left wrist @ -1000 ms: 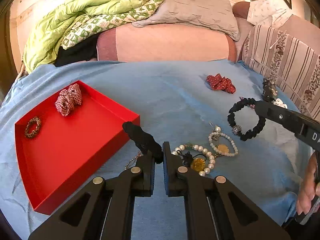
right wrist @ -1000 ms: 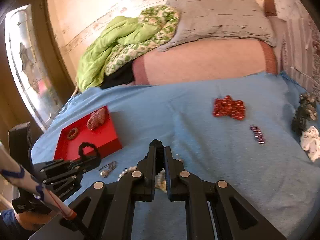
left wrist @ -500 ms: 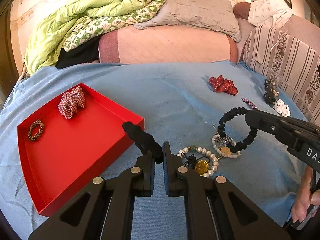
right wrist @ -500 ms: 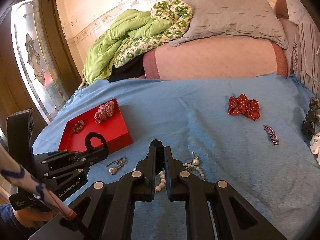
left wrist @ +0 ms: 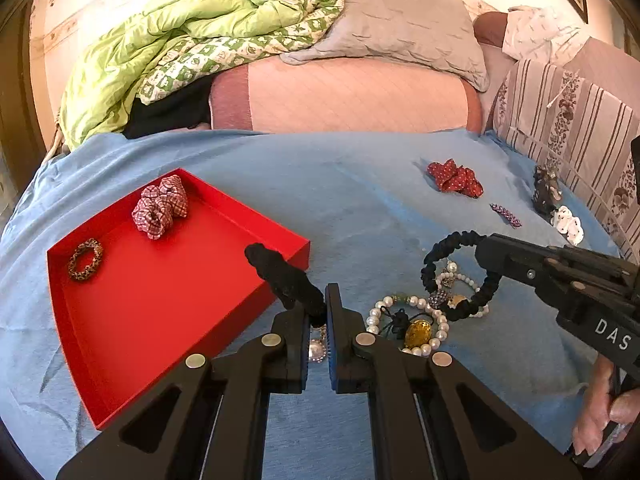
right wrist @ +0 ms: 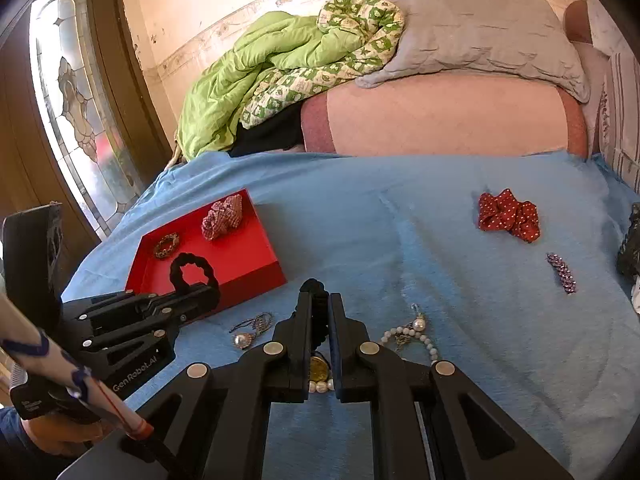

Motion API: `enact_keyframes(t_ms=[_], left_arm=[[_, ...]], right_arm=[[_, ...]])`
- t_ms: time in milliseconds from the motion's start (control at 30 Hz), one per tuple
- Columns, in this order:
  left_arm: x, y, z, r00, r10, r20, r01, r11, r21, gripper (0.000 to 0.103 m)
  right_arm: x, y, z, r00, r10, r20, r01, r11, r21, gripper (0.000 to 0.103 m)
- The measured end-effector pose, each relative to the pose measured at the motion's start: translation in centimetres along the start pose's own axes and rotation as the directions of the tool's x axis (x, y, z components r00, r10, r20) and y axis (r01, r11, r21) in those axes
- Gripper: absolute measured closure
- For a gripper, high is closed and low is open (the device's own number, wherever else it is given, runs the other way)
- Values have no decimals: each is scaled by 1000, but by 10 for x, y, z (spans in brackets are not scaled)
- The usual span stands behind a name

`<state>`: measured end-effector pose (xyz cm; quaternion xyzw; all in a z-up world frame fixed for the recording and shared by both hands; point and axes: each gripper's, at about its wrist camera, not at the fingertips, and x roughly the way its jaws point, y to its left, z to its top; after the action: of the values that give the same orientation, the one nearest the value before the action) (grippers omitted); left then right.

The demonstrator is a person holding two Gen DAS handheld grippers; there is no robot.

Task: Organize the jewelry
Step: 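Carry both black hair ties into the red tray and open both tools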

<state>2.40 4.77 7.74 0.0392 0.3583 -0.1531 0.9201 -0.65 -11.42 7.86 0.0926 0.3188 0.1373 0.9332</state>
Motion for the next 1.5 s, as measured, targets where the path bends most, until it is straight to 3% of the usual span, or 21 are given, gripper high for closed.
enact_keyframes(t_ms=[567, 1033, 1500], left_arm=[[-17, 57, 10, 999, 24, 32, -20, 991, -129, 96], [-10, 131, 15, 999, 48, 13, -41, 946, -321, 96], [12, 169, 17, 994, 96, -49, -107, 921, -375, 96]], right_arm=[[2, 35, 6, 999, 32, -12, -32, 999, 4, 94], [23, 84, 32, 996, 83, -38, -84, 996, -25, 94], [67, 114, 64, 989, 113, -98, -116, 993, -25, 94]])
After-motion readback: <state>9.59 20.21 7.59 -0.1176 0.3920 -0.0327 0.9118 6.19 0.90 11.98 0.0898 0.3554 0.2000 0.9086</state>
